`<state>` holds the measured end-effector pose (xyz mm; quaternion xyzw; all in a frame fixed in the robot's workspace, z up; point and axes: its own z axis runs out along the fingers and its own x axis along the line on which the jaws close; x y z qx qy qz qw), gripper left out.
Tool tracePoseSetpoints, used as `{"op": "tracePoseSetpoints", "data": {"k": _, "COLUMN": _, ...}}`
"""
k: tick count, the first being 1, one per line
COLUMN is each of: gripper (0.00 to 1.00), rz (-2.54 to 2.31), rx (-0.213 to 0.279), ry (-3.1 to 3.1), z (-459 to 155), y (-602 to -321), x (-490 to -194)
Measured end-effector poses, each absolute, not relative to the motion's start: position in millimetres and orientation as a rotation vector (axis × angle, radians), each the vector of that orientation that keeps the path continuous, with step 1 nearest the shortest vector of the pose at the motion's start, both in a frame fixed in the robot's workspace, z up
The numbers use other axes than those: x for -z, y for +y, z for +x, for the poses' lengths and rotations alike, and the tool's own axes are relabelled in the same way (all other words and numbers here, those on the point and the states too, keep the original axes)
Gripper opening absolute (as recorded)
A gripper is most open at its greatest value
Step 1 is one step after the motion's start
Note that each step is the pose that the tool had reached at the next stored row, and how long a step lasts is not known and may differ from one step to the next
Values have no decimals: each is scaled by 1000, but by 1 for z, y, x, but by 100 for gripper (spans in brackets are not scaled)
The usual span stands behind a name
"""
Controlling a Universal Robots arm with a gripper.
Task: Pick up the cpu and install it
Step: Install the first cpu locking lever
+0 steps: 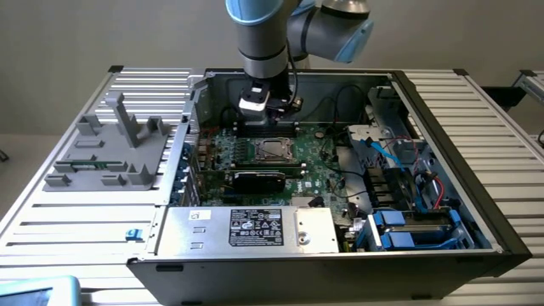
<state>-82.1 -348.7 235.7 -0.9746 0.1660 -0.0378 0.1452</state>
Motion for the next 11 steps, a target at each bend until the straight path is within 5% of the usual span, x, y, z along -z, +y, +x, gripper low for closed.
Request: {"op": "tracePoseSetpoints", "data": {"k": 11, "gripper": 11, "rz": -2955, "rx": 98, "ry": 475, "z": -82, "y": -349, "x": -241}}
